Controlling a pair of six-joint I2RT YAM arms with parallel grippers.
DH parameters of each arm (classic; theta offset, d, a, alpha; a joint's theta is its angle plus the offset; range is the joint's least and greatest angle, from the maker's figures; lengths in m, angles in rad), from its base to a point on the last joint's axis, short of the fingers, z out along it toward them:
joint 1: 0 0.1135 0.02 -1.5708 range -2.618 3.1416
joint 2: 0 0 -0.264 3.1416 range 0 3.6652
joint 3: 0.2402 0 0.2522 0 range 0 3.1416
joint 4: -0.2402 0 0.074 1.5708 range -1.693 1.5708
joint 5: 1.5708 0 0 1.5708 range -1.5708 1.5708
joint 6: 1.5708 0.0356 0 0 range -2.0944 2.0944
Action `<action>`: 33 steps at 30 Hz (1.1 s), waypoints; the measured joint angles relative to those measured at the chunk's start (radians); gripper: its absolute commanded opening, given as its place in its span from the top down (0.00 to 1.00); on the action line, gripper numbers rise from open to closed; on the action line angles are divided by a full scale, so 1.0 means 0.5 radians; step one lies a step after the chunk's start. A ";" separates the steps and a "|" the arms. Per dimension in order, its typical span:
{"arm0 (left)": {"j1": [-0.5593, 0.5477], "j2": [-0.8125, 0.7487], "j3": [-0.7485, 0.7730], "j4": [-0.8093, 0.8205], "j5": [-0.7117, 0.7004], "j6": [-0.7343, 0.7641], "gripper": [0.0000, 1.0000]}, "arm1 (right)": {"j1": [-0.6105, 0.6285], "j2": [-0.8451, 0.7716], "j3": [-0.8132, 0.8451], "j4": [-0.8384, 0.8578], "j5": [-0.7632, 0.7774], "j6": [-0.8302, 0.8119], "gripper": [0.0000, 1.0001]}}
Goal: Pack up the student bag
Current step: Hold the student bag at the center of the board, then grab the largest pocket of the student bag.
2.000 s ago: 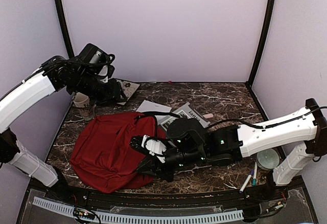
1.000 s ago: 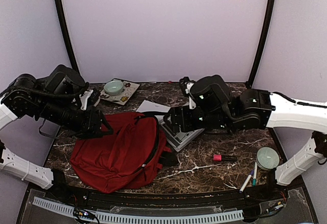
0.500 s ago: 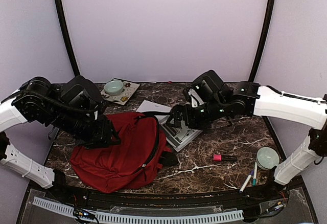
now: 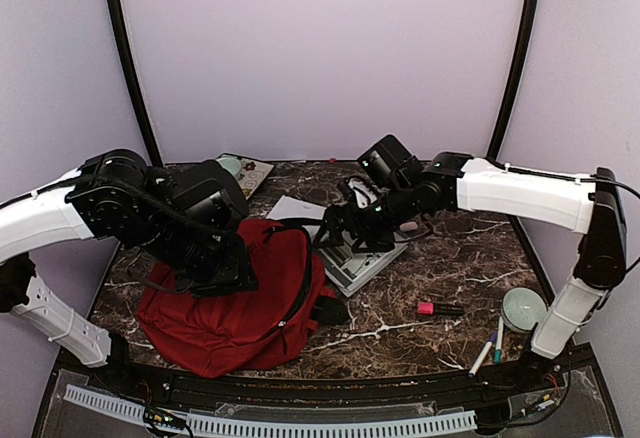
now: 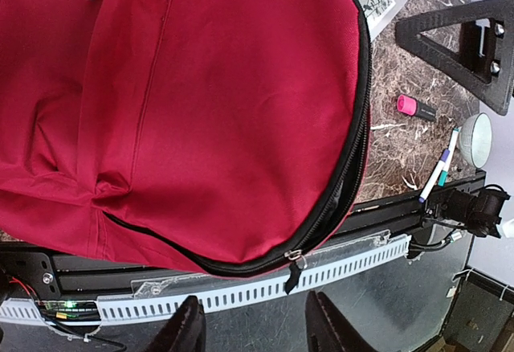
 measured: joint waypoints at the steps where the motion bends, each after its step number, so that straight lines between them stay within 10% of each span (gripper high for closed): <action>1: -0.003 0.014 0.011 0.000 -0.001 -0.001 0.55 | 0.002 0.023 0.010 0.023 -0.042 0.000 0.00; 9: -0.011 0.031 0.019 -0.009 -0.002 -0.024 0.55 | 0.012 0.254 0.066 0.216 -0.360 0.082 0.16; 18: -0.038 0.048 0.092 -0.069 0.009 -0.028 0.57 | 0.045 0.517 0.232 0.341 -0.571 0.137 0.90; 33: -0.292 0.418 0.446 -0.082 0.172 -0.114 0.56 | 0.047 0.546 0.262 0.475 -0.630 0.214 1.00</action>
